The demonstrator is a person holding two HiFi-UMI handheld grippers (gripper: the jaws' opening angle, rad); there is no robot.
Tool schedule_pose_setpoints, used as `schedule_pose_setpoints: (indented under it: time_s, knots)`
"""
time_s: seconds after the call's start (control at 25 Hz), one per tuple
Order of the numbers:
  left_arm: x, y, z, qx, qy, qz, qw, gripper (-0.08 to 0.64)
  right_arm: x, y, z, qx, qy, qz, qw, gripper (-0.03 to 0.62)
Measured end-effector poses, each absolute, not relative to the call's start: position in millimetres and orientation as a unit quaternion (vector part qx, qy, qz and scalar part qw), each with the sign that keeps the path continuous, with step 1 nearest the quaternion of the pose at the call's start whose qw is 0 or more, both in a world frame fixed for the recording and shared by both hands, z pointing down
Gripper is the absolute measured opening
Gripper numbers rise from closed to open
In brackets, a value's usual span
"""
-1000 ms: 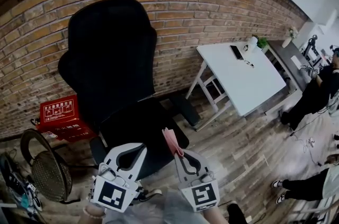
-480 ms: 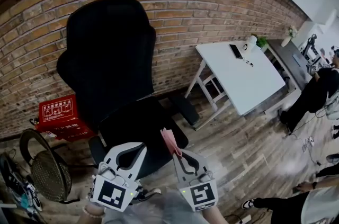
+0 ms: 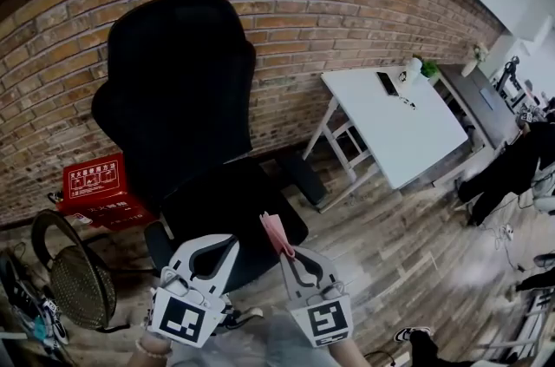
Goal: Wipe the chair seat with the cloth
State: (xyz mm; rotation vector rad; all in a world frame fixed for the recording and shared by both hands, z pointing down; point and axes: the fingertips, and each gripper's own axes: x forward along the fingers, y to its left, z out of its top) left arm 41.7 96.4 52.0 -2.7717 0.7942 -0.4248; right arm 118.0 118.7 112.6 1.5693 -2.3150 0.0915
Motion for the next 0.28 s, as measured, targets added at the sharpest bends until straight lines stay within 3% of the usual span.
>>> schedule_pose_setpoints:
  time_s: [0.28]
  knots:
    - [44.8, 94.7, 48.0, -0.950, 0.270, -0.125, 0.096, 0.018, 116.2, 118.7, 114.3, 0.554, -0.812, 0.052, 0.174, 0.055]
